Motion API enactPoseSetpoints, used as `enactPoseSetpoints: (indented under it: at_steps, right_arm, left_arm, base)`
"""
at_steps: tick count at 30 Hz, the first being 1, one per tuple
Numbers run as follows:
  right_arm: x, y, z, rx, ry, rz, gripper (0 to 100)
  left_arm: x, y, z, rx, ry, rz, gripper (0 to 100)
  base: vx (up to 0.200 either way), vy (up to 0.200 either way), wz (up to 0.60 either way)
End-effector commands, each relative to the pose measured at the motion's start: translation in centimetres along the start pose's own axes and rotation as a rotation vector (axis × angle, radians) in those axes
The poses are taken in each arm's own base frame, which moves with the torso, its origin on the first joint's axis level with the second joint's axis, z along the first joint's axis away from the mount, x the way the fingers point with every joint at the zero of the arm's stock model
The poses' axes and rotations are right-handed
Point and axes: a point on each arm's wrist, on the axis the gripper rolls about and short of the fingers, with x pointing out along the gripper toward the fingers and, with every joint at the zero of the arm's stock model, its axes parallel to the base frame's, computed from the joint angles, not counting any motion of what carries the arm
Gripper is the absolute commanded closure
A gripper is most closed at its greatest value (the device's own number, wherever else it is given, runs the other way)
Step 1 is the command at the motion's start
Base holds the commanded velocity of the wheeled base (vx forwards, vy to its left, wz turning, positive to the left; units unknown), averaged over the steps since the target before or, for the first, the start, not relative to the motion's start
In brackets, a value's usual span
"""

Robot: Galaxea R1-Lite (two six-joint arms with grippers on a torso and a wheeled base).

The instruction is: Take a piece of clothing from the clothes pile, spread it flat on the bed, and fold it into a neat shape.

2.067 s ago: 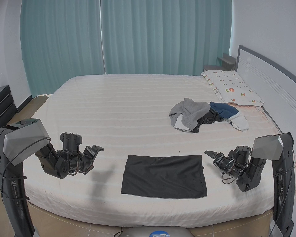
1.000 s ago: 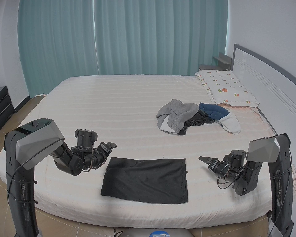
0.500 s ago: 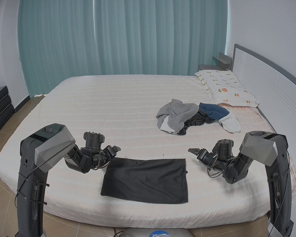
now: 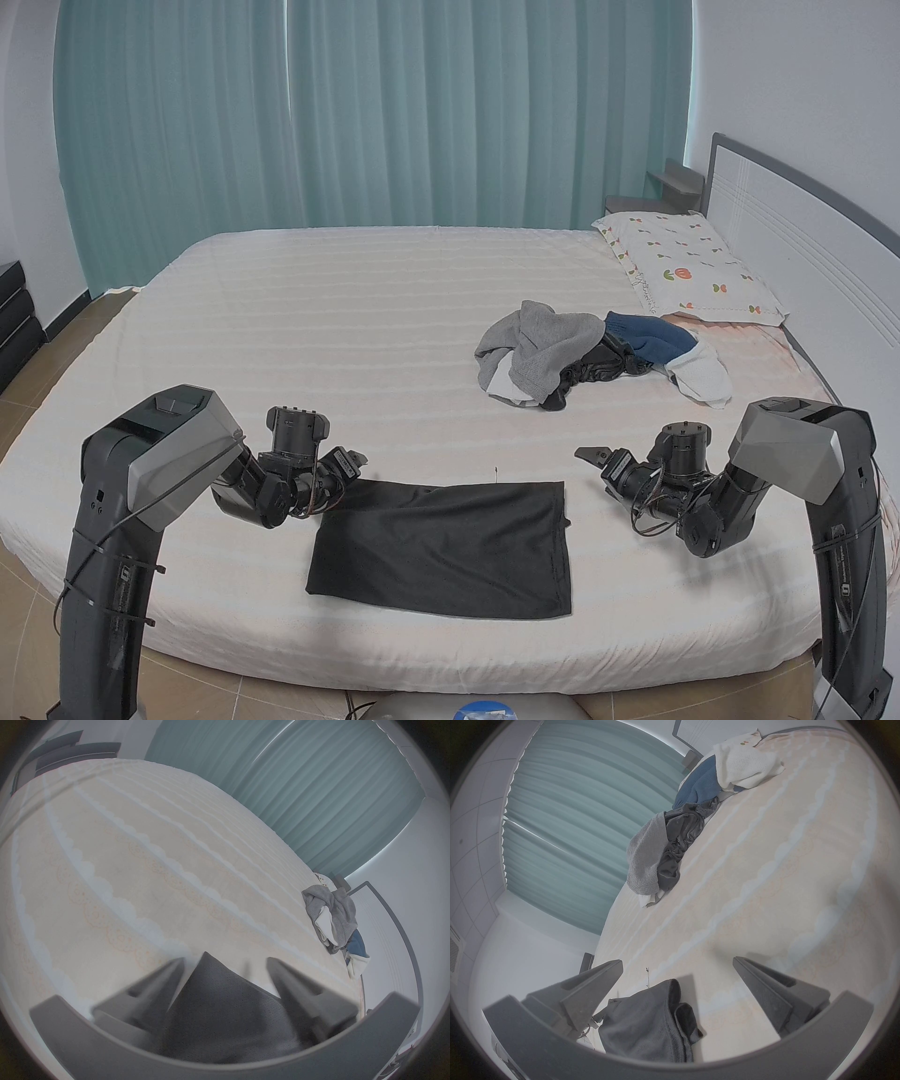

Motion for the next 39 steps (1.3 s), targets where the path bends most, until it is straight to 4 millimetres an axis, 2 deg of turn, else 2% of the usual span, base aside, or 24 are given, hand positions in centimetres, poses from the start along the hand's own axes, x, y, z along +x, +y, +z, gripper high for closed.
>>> enactPoseSetpoints:
  at_steps: [1, 12, 21, 27, 28, 39]
  right_arm:
    - [0.0, 0.2, -0.4, -0.007, 0.010, 0.004, 0]
    - [0.5, 1.4, -1.5, -0.091, 0.032, 0.024, 0]
    - [0.6, 1.2, -1.9, -0.120, 0.052, -0.042, 0]
    - [1.3, 1.6, -1.6, -0.167, 0.065, -0.039, 0]
    - [2.0, 2.0, -1.3, -0.171, 0.058, -0.012, 0]
    - [2.9, 2.9, -1.9, -0.181, 0.105, 0.033, 0]
  left_arm:
    - [0.2, 0.2, -0.1, -0.001, 0.001, 0.003, 100]
    - [0.0, 0.6, 0.2, -0.025, -0.081, 0.078, 100]
    - [-0.3, 0.6, 0.6, -0.103, -0.141, 0.102, 100]
    - [-0.4, 0.8, 0.4, -0.103, -0.154, 0.089, 100]
    - [-0.4, 0.9, 0.4, -0.106, -0.157, 0.088, 100]
    - [-0.8, 1.0, 0.4, -0.114, -0.167, 0.076, 100]
  base:
    - [0.000, 0.000, 0.00]
    - [0.000, 0.000, 0.00]
    - [0.000, 0.000, 0.00]
    - [0.000, 0.000, 0.00]
    - [0.000, 0.000, 0.00]
    - [0.000, 0.000, 0.00]
